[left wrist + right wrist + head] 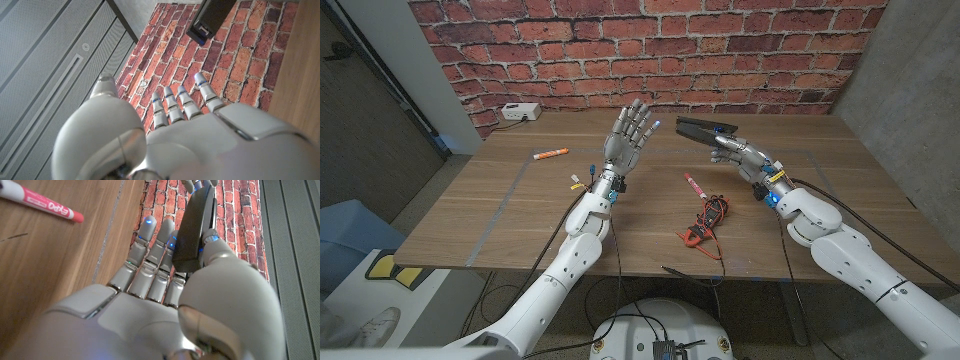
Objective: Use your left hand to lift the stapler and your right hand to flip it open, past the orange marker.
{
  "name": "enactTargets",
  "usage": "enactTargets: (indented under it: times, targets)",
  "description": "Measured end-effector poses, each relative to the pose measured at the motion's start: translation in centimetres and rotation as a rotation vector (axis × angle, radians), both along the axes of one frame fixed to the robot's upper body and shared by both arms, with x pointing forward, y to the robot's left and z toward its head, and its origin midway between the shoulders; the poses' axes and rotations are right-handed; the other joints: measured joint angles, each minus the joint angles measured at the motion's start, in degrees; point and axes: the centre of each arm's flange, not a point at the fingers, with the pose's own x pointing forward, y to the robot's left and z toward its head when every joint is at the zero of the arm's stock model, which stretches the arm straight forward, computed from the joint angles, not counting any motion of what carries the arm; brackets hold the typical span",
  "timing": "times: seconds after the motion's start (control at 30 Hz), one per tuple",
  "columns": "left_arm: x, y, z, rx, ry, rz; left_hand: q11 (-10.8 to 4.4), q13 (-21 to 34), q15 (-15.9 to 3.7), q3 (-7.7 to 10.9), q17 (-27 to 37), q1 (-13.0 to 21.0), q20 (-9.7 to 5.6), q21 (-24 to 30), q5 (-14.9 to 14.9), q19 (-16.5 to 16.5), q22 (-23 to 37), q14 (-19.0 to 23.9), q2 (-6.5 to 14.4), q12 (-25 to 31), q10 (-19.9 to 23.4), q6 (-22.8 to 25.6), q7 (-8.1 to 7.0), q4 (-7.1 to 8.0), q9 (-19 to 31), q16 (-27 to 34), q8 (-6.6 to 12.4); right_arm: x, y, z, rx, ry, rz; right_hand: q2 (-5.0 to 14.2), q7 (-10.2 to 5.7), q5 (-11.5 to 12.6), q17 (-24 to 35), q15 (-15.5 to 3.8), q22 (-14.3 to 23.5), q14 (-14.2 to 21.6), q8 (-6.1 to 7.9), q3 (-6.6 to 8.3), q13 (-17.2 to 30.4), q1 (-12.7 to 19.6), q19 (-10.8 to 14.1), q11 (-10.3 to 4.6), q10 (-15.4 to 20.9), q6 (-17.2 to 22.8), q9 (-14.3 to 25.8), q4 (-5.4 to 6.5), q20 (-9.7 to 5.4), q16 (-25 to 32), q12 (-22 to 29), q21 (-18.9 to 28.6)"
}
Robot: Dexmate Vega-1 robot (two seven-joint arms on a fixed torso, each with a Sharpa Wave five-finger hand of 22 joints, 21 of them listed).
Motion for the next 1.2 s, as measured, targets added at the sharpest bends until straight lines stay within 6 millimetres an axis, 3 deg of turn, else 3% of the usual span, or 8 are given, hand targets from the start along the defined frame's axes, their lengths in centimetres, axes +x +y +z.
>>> enactTargets:
  times: [0.37, 1.0, 1.2]
  targets:
    - [-0.8, 1.2, 0.6, 0.066, -0.027, 0.090, 0.00, -0.03, -0.09, -0.24, 0.00, -0.30, 0.00, -0.21, 0.00, 0.01, -0.01, -0.09, -0.31, 0.00, 0.00, 0.00, 0.00, 0.24, -0.28, 0.00, 0.00, -0.8, 0.1, 0.5, -0.100, -0.075, -0.093, 0.00, 0.08, -0.09, 0.00, -0.12, -0.27, -0.12, 0.39, -0.01, 0.00, 0.00, -0.60, 0.00, 0.00, 0.53, -0.16, -0.01, 0.20, -0.20, 0.33, 0.42]
    - [-1.1, 1.6, 0.8, 0.113, -0.054, 0.118, 0.27, -0.30, 0.68, -0.59, 0.01, -0.90, 0.71, -1.29, 0.00, -0.71, -0.02, -0.88, -0.30, 0.00, -0.27, 0.24, 0.23, 0.18, -0.37, -0.44, 0.03, -1.4, 0.7, 1.0, -0.224, -0.155, -0.199, 0.00, 0.08, -0.16, 0.20, 0.09, -0.53, -0.52, 0.39, -0.22, 0.00, 0.00, -1.35, -0.22, -0.23, 0.52, -0.17, 0.24, 0.12, -0.64, 0.80, 0.91]
    - [-1.4, 1.7, 1.1, 0.123, -0.066, 0.118, 1.44, -0.71, 1.91, -0.53, 0.15, -1.73, 0.09, -2.17, 0.00, -1.33, -0.02, -3.32, 0.53, -0.39, -1.84, 0.13, 0.93, 0.24, -0.54, -0.88, 0.04, -1.4, 0.6, 1.1, -0.248, -0.174, -0.229, 0.00, 0.08, -0.03, 0.25, 0.09, -0.53, -0.52, 0.39, -0.22, 0.00, 0.00, -1.64, -0.22, -0.23, 0.51, -0.16, 0.23, 0.41, -0.64, 0.81, 1.31]
